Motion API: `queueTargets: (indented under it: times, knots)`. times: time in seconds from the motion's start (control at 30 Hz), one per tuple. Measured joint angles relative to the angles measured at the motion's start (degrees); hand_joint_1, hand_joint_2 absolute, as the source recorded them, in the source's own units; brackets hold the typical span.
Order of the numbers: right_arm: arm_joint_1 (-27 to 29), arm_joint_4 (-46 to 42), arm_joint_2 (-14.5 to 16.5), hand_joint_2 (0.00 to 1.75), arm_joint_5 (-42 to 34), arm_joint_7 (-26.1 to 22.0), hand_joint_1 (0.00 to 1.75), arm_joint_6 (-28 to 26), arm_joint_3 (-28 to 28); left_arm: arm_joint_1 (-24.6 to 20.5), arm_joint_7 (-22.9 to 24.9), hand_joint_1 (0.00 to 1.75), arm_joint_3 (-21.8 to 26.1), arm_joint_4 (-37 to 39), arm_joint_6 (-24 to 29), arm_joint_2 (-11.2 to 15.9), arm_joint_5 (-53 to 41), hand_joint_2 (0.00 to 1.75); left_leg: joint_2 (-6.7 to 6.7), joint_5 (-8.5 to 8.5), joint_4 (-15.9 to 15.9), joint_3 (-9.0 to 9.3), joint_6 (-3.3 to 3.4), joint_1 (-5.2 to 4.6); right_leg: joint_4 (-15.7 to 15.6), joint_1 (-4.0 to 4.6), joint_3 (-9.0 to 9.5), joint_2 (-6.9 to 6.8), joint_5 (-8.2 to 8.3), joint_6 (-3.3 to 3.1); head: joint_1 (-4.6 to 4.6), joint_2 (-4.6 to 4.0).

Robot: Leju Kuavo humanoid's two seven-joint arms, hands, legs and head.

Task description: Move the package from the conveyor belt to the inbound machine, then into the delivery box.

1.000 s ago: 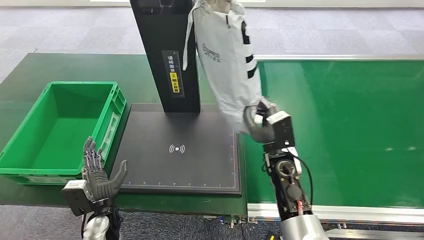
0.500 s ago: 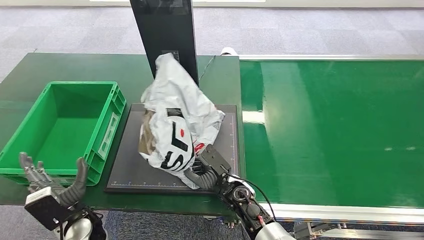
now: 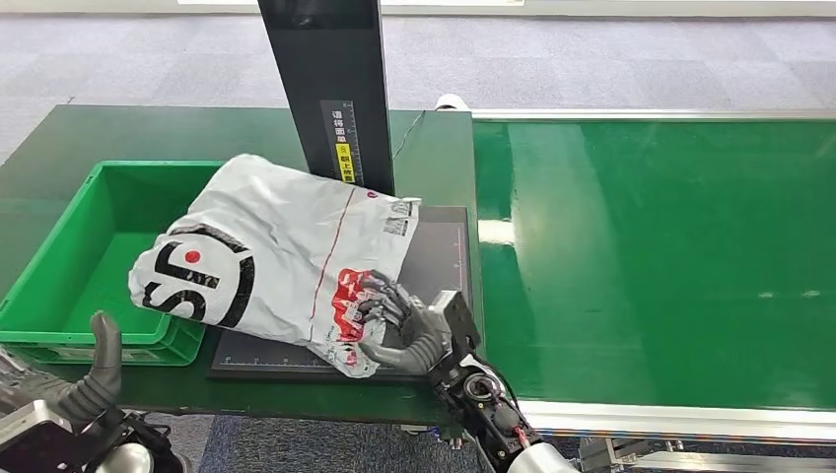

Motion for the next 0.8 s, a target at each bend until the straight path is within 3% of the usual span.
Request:
queueTargets:
  times: [0.27,0.47,0.63,0.8]
  knots:
    - [7.91,-11.65,-0.16,1.75,-7.01,-0.51,0.00,0.86,-6.81,1.39,0.00,0.00,-0.09,-9.49,0.04,-2.56,-8.28,1.75,-0.01,-0.02,0.00,-0.07,0.01,0.00,-0.02,-0.01,-0.08,-0.02,-0.02,0.01,0.00,0.00]
    - [11.92,-16.87,-0.20,1.75,-7.74,0.26,0.00,2.18,-11.74,0.24,0.00,0.00,-3.60,-8.38,0.03,-2.31,-12.94,1.75,-0.09,-0.01,0.01,-0.02,0.01,-0.02,-0.05,-0.02,-0.07,-0.08,-0.01,0.01,-0.01,0.00]
    - [12.61,-18.68,0.58,1.75,-9.07,1.77,0.00,4.70,-16.27,-8.87,1.22,0.00,-8.57,10.69,-0.77,0.08,-20.84,1.75,-0.30,0.13,0.01,-0.02,0.01,-0.04,-0.05,-0.03,0.01,-0.24,0.09,0.00,-0.02,0.00]
    - [12.60,-18.83,1.20,1.75,-11.07,2.88,0.00,7.13,-19.61,-20.83,8.81,0.00,-11.92,34.05,-1.79,2.46,-35.09,1.75,-0.27,0.21,0.03,-0.03,0.03,-0.05,-0.03,-0.05,-0.01,-0.22,0.18,0.03,-0.01,0.00]
